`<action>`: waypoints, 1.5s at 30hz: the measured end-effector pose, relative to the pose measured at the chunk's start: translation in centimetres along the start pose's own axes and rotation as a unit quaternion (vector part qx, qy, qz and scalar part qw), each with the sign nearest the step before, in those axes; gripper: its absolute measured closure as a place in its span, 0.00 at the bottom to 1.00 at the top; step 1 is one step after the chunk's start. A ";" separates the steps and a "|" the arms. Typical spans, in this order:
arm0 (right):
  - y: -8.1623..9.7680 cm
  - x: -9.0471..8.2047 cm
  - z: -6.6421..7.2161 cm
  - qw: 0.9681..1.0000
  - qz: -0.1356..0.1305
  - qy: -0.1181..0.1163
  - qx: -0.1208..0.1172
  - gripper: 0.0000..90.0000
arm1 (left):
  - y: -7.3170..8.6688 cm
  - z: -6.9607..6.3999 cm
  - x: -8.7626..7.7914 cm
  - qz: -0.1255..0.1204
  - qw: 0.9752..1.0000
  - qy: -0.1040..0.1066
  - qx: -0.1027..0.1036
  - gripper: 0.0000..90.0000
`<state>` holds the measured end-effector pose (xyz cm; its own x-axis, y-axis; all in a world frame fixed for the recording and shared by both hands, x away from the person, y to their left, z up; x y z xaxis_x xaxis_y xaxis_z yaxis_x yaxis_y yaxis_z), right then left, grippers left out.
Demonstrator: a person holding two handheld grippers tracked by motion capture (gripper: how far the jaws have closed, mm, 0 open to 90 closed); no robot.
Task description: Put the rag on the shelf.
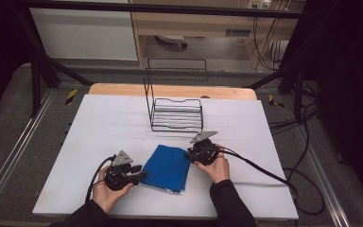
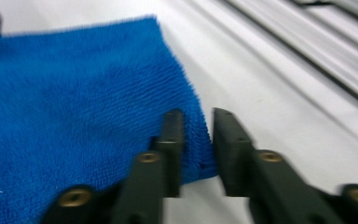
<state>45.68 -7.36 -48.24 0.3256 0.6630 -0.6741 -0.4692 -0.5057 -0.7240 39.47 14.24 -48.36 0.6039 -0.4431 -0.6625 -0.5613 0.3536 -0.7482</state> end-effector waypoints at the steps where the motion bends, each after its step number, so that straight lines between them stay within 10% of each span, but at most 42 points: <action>1: -0.1 -1.2 -0.5 0.999 -0.041 0.021 0.005 0.53 | -0.7 0.4 0.1 -0.004 1.000 -0.002 0.003 0.55; 9: 2.0 -2.5 -0.3 0.996 -0.061 0.015 0.068 0.47 | -4.9 1.7 3.9 0.033 0.999 -0.013 0.015 0.42; 15: 3.1 -1.0 -0.1 0.996 -0.042 0.016 0.081 0.51 | -5.5 2.2 7.3 0.070 0.997 -0.028 0.021 0.58; 19: 2.9 -0.7 -0.3 0.994 -0.053 0.017 0.093 0.57 | -5.3 2.1 8.4 0.072 0.997 -0.001 0.006 0.66; 31: 3.1 0.4 -0.4 0.991 -0.049 0.008 0.124 0.77 | -5.1 0.6 8.2 0.069 0.997 0.010 0.035 0.96; 45: 1.0 0.8 -0.5 0.990 -0.076 -0.005 0.121 0.61 | -3.7 2.8 6.1 0.033 0.999 -0.038 0.014 0.89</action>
<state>45.89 -7.64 -49.56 0.4002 0.7275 -0.5573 -0.5983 -0.2533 -0.7602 46.84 12.57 -49.71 0.6087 -0.3543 -0.7099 -0.5859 0.4025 -0.7033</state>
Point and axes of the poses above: each handheld gripper's, and its own axes: x roughly forward along the jaws, y roughly out of its underside, z roughly to its left, the point moved 8 cm from there along x, roughly forward along the jaws, and after that the axes turned 10 degrees about -y, right-handed, at the moved point
